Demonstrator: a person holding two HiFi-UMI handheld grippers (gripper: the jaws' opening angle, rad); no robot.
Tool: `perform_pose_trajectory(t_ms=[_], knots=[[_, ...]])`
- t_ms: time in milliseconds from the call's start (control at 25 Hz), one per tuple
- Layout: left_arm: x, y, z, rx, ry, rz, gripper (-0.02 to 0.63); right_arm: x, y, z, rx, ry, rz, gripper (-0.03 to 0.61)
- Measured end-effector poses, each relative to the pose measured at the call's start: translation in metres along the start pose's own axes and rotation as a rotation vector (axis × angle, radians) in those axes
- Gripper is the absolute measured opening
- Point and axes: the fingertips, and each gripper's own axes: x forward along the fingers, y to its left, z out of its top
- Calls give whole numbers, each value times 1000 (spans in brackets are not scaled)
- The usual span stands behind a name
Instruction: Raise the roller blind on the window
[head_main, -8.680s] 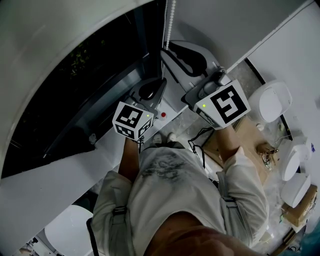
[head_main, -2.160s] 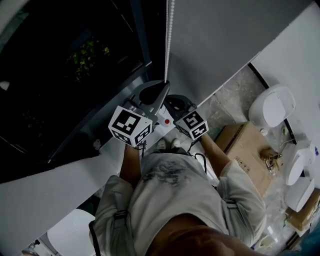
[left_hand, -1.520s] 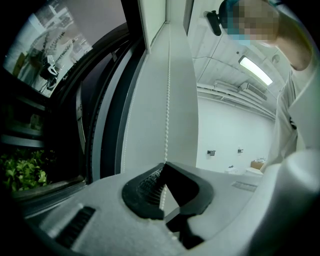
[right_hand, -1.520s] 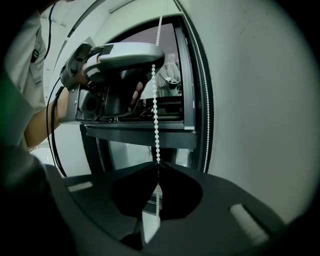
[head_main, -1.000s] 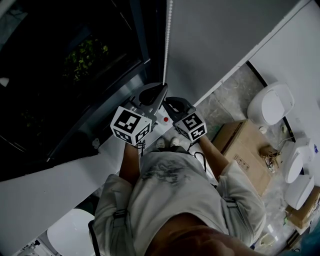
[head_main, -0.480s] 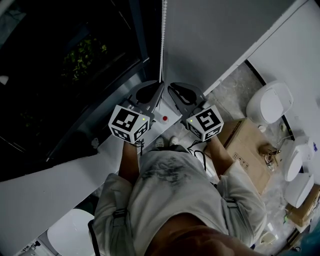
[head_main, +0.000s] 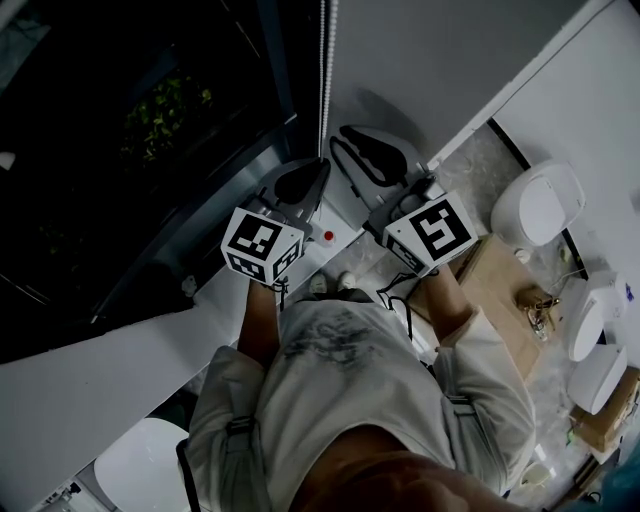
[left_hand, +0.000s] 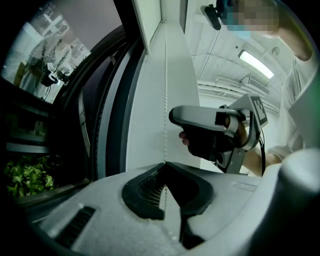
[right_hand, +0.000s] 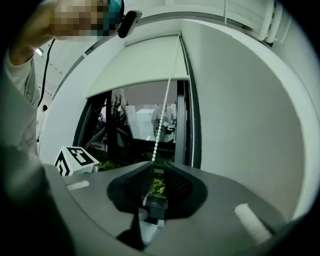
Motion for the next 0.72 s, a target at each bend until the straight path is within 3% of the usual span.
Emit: perform_pose_trajectory(t_ms=[480,560,720], knots=[[5,-2,1,17,2,3,12,19,-5,60,-58,-89,41,81],[7,-2,1,18,1,1,12,21,-5,64,-68,-82,45,34],[8,-2,0,12,-1,-5,12,23,-4,64,-50,-82,49,12]])
